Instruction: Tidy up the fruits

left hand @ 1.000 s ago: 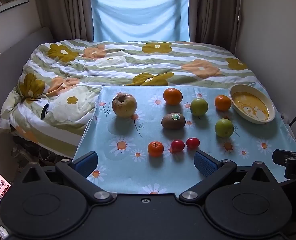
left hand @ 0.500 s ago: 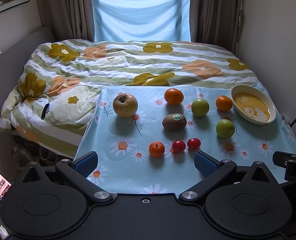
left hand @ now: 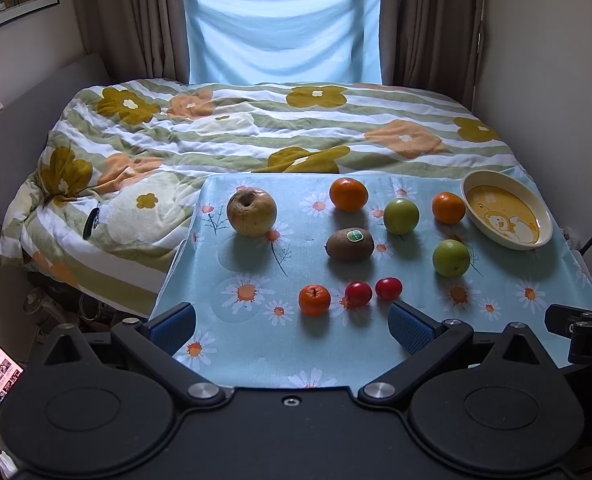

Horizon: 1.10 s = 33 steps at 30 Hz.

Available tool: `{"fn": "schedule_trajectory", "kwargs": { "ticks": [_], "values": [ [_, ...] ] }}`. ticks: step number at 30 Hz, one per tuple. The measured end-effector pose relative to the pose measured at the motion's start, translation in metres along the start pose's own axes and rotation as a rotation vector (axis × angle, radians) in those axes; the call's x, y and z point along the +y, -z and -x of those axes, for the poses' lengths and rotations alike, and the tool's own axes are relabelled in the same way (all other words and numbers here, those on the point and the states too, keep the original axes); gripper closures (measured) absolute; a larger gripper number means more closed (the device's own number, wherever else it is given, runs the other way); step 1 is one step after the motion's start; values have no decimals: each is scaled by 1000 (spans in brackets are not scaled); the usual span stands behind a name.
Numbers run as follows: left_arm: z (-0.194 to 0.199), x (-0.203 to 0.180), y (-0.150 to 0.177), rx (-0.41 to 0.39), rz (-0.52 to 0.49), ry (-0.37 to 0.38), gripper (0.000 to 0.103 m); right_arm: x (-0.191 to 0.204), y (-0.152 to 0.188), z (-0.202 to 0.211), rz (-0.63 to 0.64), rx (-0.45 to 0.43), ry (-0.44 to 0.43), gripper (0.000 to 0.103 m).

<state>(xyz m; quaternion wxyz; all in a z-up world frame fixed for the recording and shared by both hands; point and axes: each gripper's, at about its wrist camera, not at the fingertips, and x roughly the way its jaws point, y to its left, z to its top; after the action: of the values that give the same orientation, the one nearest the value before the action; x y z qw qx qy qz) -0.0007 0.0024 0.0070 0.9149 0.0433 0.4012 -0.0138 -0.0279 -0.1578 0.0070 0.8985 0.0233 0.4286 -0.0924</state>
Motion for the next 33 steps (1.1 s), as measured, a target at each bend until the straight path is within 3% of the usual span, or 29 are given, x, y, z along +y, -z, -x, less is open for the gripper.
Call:
{"fn": "schedule_trajectory", "kwargs": {
  "ticks": [33],
  "values": [
    [0,0,1,0,-1,1,0,5,0,-1,13,-2,6,0]
  ]
}}
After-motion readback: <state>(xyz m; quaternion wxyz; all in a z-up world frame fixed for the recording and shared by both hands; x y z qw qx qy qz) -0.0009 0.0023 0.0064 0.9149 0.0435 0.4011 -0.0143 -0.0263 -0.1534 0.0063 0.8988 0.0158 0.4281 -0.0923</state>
